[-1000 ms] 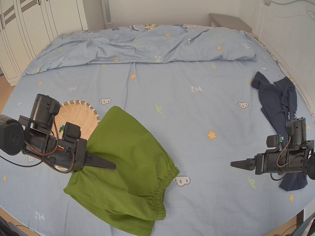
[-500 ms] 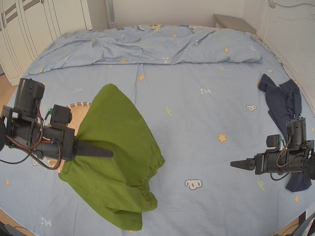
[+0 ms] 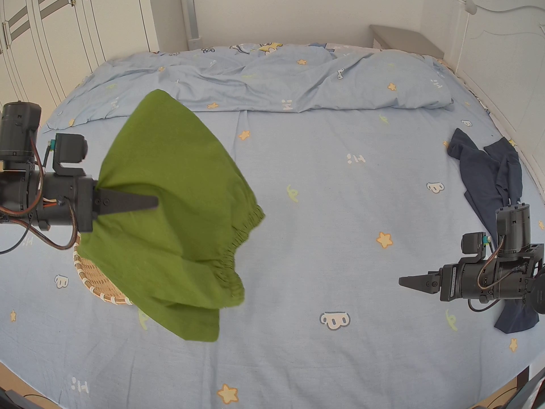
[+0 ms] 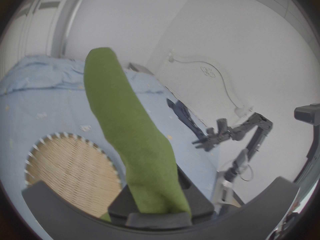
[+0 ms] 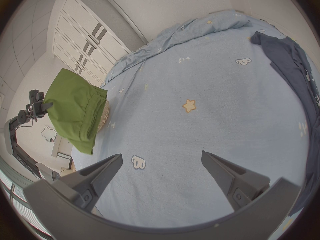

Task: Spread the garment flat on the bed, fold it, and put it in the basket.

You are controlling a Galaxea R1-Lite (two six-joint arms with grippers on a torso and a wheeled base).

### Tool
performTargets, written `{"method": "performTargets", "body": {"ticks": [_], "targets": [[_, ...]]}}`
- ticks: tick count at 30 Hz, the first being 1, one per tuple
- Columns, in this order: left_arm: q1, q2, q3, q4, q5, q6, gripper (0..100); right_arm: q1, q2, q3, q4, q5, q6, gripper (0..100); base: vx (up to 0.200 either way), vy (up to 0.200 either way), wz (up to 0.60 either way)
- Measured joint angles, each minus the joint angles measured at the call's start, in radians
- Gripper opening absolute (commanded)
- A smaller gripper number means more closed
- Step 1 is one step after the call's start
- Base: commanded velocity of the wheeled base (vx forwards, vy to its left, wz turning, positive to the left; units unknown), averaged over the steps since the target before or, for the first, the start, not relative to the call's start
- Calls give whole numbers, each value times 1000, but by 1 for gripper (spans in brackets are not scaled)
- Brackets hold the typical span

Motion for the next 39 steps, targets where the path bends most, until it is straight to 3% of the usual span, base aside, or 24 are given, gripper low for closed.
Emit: {"method": "performTargets", "body": {"ticks": [6, 11, 14, 18, 27, 33, 39], "targets": [[159, 23, 27, -284, 2, -16, 0, 0, 1, 6, -17, -2, 0, 100, 0, 0, 0], [246, 74, 71, -575, -11, -187, 0, -2, 1, 9, -26, -4, 1, 100, 0, 0, 0], [284, 115, 112, -679, -26, -287, 0, -4, 1, 11, -30, -4, 1, 100, 0, 0, 0], [341, 200, 180, -711, -34, -319, 0, -5, -1, 12, -33, -4, 2, 100, 0, 0, 0], [488, 360, 291, -662, 7, -416, 0, 1, -2, 14, -35, -4, 3, 100, 0, 0, 0], [489, 390, 223, -453, 101, -448, 0, 3, -3, 17, -35, -4, 2, 100, 0, 0, 0], [440, 408, 50, -109, 209, -456, 0, 3, -4, 18, -35, -4, 1, 100, 0, 0, 0]]}}
